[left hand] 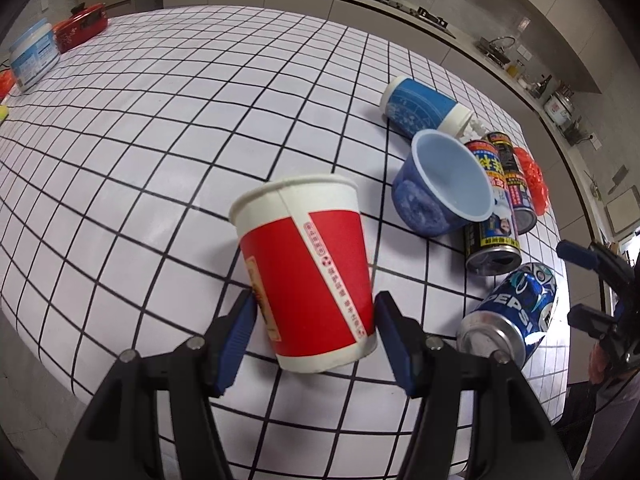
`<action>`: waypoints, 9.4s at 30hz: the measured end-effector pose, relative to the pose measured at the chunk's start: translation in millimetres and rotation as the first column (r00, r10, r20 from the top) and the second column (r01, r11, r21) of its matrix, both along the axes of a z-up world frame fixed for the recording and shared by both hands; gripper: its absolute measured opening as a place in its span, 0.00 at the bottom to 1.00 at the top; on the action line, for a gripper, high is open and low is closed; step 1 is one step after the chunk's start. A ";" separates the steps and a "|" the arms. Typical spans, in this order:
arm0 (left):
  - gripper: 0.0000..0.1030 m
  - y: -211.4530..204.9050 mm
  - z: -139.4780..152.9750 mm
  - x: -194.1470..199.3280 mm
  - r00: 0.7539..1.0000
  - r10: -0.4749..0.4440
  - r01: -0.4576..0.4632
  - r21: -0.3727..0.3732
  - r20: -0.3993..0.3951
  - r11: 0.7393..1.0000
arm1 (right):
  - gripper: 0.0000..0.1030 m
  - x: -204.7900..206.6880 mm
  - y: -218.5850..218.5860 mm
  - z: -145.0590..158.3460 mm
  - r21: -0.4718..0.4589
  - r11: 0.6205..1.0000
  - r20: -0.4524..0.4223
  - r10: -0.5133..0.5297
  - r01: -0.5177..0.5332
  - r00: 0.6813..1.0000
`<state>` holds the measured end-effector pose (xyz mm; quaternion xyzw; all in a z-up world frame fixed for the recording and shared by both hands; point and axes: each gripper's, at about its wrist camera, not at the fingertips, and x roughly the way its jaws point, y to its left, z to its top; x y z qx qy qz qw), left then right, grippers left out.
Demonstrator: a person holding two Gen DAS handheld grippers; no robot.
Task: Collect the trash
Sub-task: 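Grasp the red paper cup with the left tool while the right tool grasps the Pepsi can, then lift the red cup and Pepsi can off the island with both tools, then carry cup and can over the black bin and open both tools to drop them, then move both tools back over the island toward the blue cup and red bag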
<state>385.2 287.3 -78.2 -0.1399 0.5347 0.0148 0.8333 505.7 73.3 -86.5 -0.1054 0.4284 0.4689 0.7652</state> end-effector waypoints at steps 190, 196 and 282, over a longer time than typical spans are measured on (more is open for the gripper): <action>0.56 -476.4 -1.5 -62.1 0.767 -0.632 0.641 -0.084 0.111 0.763 | 0.67 -151.1 -469.3 -142.2 -0.137 0.319 -0.239 -0.929 0.938 0.281; 0.56 -539.8 -52.6 -56.0 0.810 -0.586 0.585 -0.082 0.021 0.807 | 0.70 -124.4 -496.1 -172.8 -0.129 0.414 -0.293 -0.884 0.901 0.364; 0.83 -90.9 21.0 60.2 0.980 -0.157 0.137 0.159 0.118 0.978 | 0.76 36.3 -122.5 9.0 0.143 0.625 -0.092 -0.763 0.767 0.639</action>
